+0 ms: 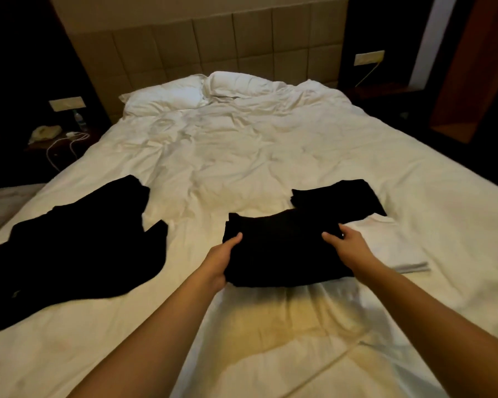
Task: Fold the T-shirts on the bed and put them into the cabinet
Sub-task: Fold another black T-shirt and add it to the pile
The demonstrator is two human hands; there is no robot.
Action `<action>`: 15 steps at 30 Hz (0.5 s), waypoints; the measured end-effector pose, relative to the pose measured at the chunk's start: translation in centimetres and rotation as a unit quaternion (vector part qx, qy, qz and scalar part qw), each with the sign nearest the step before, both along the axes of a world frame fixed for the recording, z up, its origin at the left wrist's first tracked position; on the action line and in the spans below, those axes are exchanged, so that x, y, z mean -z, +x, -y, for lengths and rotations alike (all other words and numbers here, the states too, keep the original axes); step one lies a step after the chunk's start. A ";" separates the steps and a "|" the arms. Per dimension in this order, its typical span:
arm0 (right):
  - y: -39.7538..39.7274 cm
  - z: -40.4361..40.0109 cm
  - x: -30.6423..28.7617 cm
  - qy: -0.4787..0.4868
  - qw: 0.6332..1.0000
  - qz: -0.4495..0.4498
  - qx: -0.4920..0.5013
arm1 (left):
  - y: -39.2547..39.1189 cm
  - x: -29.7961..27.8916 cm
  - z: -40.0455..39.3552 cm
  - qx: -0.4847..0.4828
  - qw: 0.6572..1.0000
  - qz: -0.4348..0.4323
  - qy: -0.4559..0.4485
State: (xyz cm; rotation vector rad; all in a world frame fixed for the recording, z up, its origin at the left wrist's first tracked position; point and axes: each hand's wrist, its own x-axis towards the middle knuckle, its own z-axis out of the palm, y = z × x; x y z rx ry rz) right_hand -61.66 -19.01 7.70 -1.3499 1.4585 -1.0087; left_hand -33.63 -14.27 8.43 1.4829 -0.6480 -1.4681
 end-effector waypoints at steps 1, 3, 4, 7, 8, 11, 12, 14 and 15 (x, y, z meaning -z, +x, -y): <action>-1.1 0.9 -0.3 0.001 1.000 -0.002 0.005 | -1.3 -0.3 1.0 -0.002 1.000 -0.004 -0.005; -3.3 2.5 -0.6 0.004 1.000 -0.015 0.015 | -3.8 -0.4 3.1 -0.006 1.000 0.021 -0.014; -4.1 3.2 -0.8 0.004 1.000 -0.027 0.013 | -4.7 -0.4 4.0 -0.007 0.999 0.036 -0.018; -6.6 5.7 -1.5 -0.004 0.998 -0.057 0.004 | -7.7 -0.4 7.2 0.002 0.998 0.062 -0.032; -7.2 6.6 -1.6 -0.006 0.998 -0.064 0.002 | -8.4 -0.3 8.3 0.000 0.997 0.068 -0.037; -8.9 9.2 -1.8 -0.021 0.995 -0.100 0.012 | -10.4 -0.2 11.6 -0.015 0.996 0.081 -0.044; -9.5 10.2 -1.8 -0.025 0.993 -0.111 0.019 | -11.0 -0.1 12.8 -0.016 0.995 0.087 -0.045; -10.4 11.9 -1.9 -0.031 0.991 -0.130 0.031 | -12.1 0.0 14.9 -0.010 0.994 0.099 -0.048; -10.9 12.9 -1.9 -0.035 0.989 -0.140 0.038 | -12.6 0.1 16.1 -0.005 0.993 0.103 -0.049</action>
